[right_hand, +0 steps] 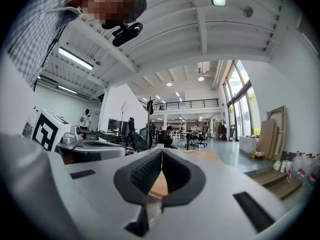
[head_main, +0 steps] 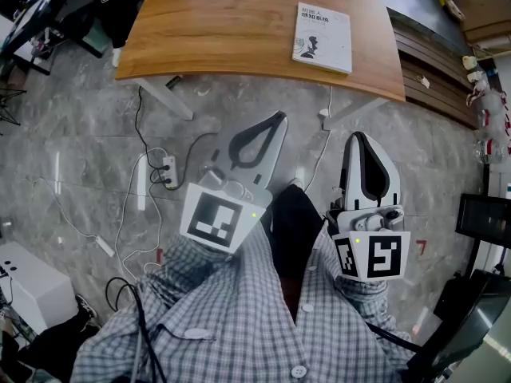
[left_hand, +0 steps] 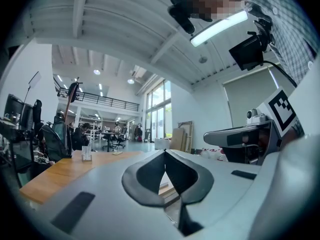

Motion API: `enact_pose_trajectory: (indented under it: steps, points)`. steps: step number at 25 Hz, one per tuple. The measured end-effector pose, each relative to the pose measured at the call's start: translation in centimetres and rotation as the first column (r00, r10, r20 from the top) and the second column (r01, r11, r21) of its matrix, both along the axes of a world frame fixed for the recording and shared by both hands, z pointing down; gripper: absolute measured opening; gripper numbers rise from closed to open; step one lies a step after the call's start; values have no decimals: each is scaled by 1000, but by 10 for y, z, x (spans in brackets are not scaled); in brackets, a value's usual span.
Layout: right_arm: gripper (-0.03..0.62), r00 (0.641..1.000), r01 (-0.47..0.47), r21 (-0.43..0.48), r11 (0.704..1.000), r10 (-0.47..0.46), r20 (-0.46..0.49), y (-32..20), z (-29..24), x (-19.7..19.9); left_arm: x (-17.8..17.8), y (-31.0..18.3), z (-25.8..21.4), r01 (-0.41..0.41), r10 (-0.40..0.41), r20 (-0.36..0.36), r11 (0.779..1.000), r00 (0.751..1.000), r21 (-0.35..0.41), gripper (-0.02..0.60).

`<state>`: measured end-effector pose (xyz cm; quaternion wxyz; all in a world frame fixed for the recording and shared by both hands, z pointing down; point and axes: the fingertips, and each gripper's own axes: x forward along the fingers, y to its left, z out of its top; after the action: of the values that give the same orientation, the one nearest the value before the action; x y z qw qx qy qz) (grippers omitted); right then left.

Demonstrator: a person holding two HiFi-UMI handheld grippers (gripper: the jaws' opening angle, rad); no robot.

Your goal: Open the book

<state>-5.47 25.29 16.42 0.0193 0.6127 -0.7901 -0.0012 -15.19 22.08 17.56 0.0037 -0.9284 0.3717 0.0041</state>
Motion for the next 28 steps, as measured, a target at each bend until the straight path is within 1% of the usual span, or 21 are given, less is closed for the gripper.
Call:
enact_pose_trajectory:
  steps: [7,12,17,22,24,28]
  points:
    - [20,1000,-14,-6,1000,14,25,-9,8,14,6,-7,7,-1,1,13,1000,1000,4,9]
    - [20,1000,7,-8,1000,-6,27,-32,16,24,9,-29,16,45,-45,30,999,999,2,9]
    - [20,999,32,-5,999,-32,-28,-66,19,36,15,-62,22,88,-88,38,996,995,-17,9]
    - [20,998,65,-21,998,-65,-3,-109,23,55,33,-97,27,116,-115,55,993,992,-30,9]
    - [20,997,72,-24,997,-72,9,-129,24,66,44,-115,29,127,-125,68,991,990,-34,9]
    - [20,996,92,-34,995,-91,23,-164,25,92,70,-148,26,146,-143,66,989,987,-36,9]
